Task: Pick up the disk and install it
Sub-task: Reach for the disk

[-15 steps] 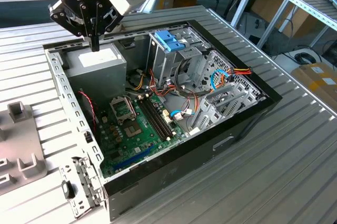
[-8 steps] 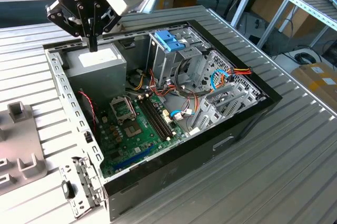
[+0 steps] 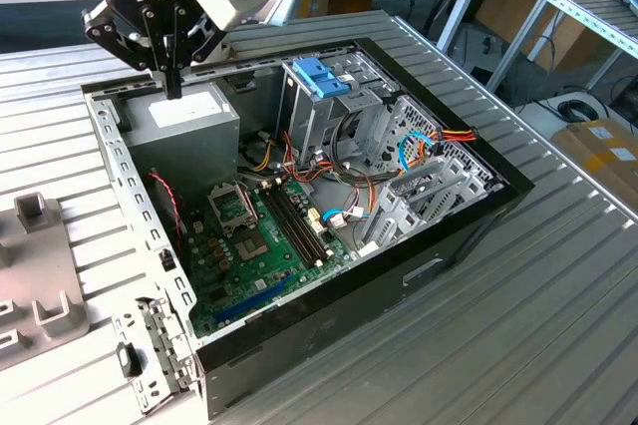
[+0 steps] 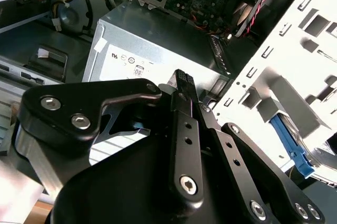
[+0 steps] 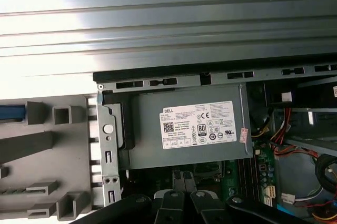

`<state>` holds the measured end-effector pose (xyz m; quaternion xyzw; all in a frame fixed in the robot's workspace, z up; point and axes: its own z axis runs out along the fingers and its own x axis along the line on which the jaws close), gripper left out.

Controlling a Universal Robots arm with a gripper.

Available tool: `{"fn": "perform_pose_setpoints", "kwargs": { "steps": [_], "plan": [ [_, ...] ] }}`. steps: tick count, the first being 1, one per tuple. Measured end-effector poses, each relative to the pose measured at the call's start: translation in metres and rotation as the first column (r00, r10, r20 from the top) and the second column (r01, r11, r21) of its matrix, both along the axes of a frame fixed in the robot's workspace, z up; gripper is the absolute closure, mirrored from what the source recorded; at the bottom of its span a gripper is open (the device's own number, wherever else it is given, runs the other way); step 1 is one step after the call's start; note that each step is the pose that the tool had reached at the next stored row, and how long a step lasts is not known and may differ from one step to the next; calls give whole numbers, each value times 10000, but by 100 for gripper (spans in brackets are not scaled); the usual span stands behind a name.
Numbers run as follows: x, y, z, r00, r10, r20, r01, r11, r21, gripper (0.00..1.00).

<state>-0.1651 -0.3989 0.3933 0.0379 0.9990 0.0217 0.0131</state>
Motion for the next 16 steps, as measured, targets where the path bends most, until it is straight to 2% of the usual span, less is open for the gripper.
{"fn": "perform_pose_setpoints", "kwargs": {
  "steps": [16],
  "plan": [
    [-64, 0, 0, 10000, 0, -1, 0, 10000, 0, 90]
  ]
}}
